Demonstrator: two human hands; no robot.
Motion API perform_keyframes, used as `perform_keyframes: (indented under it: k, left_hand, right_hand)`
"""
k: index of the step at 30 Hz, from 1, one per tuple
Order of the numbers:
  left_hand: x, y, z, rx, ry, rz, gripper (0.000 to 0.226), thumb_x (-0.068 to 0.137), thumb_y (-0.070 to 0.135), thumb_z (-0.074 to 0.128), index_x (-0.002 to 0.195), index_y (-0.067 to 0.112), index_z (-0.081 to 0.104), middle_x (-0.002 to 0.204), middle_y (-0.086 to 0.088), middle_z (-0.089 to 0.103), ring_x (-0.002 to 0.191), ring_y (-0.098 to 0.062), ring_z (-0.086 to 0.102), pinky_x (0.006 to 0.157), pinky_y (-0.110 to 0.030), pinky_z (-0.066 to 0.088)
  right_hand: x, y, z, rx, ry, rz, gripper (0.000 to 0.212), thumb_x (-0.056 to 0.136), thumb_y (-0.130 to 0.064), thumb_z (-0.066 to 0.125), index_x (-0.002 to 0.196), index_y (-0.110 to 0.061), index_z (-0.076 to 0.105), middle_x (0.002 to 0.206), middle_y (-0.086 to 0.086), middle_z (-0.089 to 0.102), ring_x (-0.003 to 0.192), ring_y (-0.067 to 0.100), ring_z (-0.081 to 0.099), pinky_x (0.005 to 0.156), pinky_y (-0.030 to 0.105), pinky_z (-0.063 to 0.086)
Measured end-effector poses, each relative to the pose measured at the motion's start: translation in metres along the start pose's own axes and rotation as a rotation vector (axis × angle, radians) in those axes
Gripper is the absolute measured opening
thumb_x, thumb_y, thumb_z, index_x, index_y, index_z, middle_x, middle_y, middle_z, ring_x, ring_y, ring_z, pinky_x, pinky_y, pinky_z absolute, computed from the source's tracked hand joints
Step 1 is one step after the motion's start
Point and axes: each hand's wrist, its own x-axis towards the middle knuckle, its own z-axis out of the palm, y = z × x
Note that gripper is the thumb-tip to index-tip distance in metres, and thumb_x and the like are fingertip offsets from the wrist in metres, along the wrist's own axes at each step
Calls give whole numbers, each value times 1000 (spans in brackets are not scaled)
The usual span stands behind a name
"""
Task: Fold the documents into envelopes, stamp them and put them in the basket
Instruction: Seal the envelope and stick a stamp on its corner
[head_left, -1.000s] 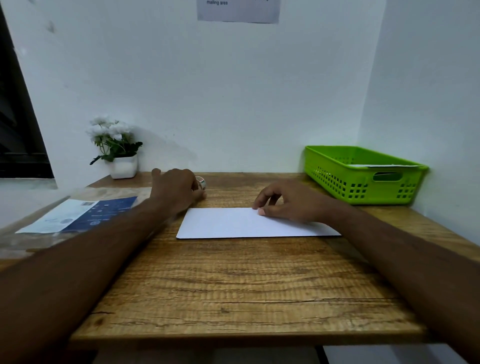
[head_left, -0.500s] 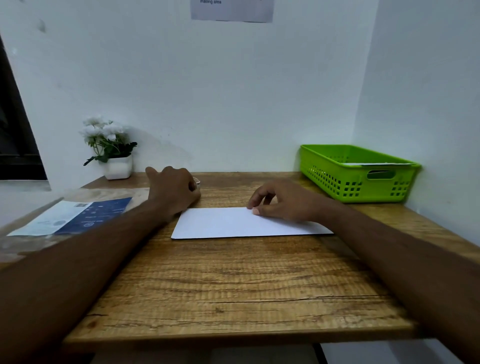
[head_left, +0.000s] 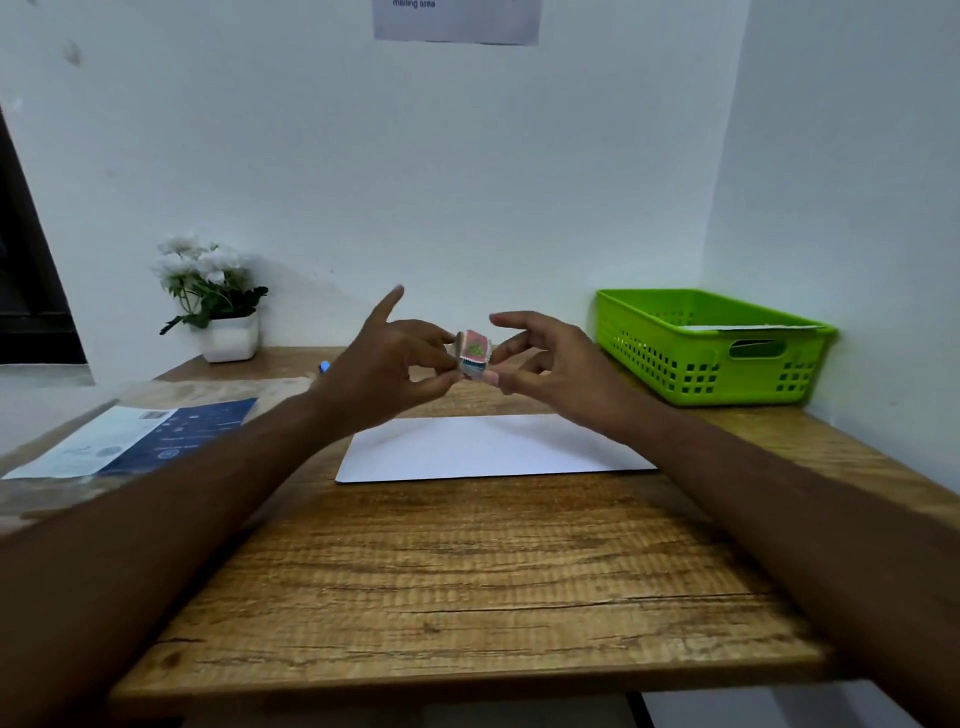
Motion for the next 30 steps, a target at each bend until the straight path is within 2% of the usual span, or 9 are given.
perform_keyframes:
  k: [4, 7, 10, 14, 16, 18, 20, 24, 30]
  left_hand:
    - [2, 9, 1, -75, 18, 29, 15, 82, 27, 68, 91, 18, 78, 85, 0, 74, 102, -10, 65, 117, -51, 16]
    - [2, 13, 3, -108, 23, -5, 17, 82, 28, 67, 89, 17, 77, 88, -1, 74, 98, -6, 62, 113, -49, 26]
    - [4, 16, 4, -104, 46, -37, 18, 81, 27, 68, 87, 13, 77, 91, 0, 75, 88, -8, 66, 106, -46, 38]
    - [5, 18, 5, -148, 85, -46, 19, 81, 29, 70, 83, 11, 76, 87, 3, 74, 78, -8, 64, 88, -38, 48]
    - [6, 19, 4, -167, 109, -32, 20, 82, 30, 70, 82, 11, 74, 83, 3, 73, 73, -9, 62, 73, -37, 49]
    - [8, 21, 3, -170, 134, -17, 22, 83, 32, 68, 81, 11, 73, 79, 3, 72, 70, -10, 62, 67, -36, 48]
    - [9, 21, 3, -162, 149, -7, 23, 84, 33, 67, 80, 11, 73, 75, 2, 72, 67, -11, 63, 65, -36, 47]
    - [8, 15, 5, -106, 125, -31, 25, 84, 38, 66, 80, 14, 73, 75, 5, 70, 69, -10, 61, 68, -39, 47]
    - [6, 16, 5, 7, 72, -25, 32, 84, 46, 57, 83, 18, 71, 81, 6, 69, 78, -10, 58, 79, -31, 34]
  right_hand:
    - [-2, -4, 0, 10, 55, -47, 55, 75, -19, 83, 126, -20, 62, 96, -2, 69, 76, 35, 69, 67, 31, 51]
    - [-3, -8, 0, 9, 69, -85, 45, 75, -14, 83, 117, -19, 69, 96, -5, 68, 69, 30, 71, 63, 21, 48]
    - [-2, -11, 0, 49, 82, -98, 41, 75, -10, 82, 114, -18, 70, 95, -7, 68, 64, 27, 70, 64, 24, 52]
    - [-2, -14, 1, 106, 84, -116, 41, 74, -5, 82, 111, -19, 71, 93, -8, 69, 61, 17, 69, 67, 28, 56]
    - [-2, -15, 0, 122, 76, -117, 41, 74, -2, 82, 112, -17, 71, 96, -4, 70, 60, 16, 68, 66, 26, 55]
    - [-3, -17, 0, 142, 64, -116, 42, 75, -2, 81, 113, -14, 70, 99, 1, 71, 61, 16, 67, 63, 22, 52]
    - [-4, -19, -1, 162, 58, -103, 39, 77, -4, 80, 114, -12, 70, 99, 2, 72, 64, 20, 69, 60, 22, 51]
    - [-4, -20, -3, 158, 121, -63, 19, 89, -17, 71, 107, -17, 73, 92, 2, 72, 59, 18, 65, 53, 33, 50]
    - [-2, -17, -5, 145, 206, -23, 9, 90, -16, 68, 91, -17, 77, 81, -1, 72, 51, 9, 56, 47, 26, 43]
